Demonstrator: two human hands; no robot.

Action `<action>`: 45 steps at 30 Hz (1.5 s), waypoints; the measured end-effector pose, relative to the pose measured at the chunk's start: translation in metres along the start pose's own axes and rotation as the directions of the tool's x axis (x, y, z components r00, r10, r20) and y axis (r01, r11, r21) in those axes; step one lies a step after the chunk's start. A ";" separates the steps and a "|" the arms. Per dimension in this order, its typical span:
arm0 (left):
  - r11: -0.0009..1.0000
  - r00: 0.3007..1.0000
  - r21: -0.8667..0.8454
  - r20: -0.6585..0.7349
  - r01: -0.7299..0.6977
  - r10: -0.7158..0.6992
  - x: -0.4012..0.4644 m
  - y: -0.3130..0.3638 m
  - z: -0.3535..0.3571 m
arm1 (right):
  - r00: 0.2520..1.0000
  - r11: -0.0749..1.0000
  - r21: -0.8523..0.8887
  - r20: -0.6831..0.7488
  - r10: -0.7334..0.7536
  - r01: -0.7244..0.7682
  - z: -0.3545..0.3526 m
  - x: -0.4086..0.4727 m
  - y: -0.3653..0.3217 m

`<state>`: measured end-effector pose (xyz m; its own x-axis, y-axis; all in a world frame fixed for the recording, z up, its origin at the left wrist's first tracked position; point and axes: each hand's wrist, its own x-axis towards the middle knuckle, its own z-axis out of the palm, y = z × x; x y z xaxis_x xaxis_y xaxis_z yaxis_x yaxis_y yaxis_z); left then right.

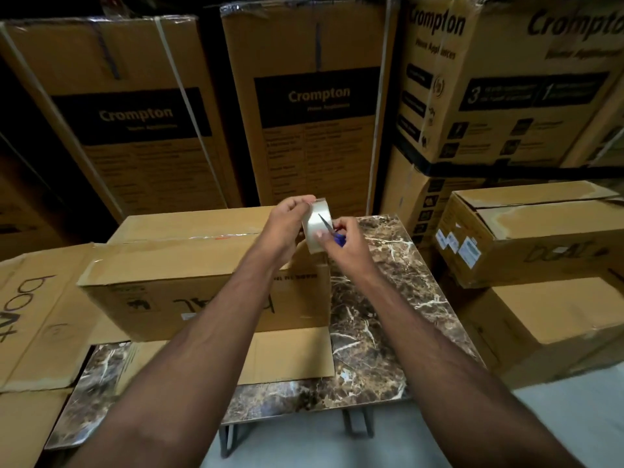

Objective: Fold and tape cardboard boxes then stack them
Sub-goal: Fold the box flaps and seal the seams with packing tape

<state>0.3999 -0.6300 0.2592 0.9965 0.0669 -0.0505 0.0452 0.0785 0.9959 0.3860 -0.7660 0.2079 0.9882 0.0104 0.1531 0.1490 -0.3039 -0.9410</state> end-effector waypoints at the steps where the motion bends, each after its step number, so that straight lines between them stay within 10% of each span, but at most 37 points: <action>1: 1.000 1.000 -0.008 -0.004 0.014 -0.014 0.005 -0.001 0.001 | 1.000 0.999 -0.044 0.021 -0.012 0.013 0.000 0.002 0.004; 9: 0.927 0.960 0.264 0.010 0.268 -0.280 0.042 0.027 0.011 | 0.985 0.987 -0.064 0.105 -0.139 0.146 -0.015 0.035 0.012; 18: 0.536 0.994 0.842 0.009 0.052 -0.110 0.078 0.042 0.015 | 0.971 0.981 -0.070 0.170 -0.168 0.182 -0.014 0.051 0.021; 36: 0.585 0.902 0.780 0.393 -0.223 -0.179 0.178 0.011 -0.009 | 0.999 1.000 0.011 0.047 -0.009 0.008 0.000 0.068 0.031; 45: 0.764 0.854 0.597 0.506 -0.246 -0.120 0.200 -0.009 -0.001 | 0.997 0.997 0.001 0.028 0.074 -0.074 0.002 0.062 0.036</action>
<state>0.5990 -0.6165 0.2403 0.8817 -0.4551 -0.1247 -0.1684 -0.5502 0.8179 0.4528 -0.7746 0.1829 0.9971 0.0146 0.0750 0.0759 -0.3032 -0.9499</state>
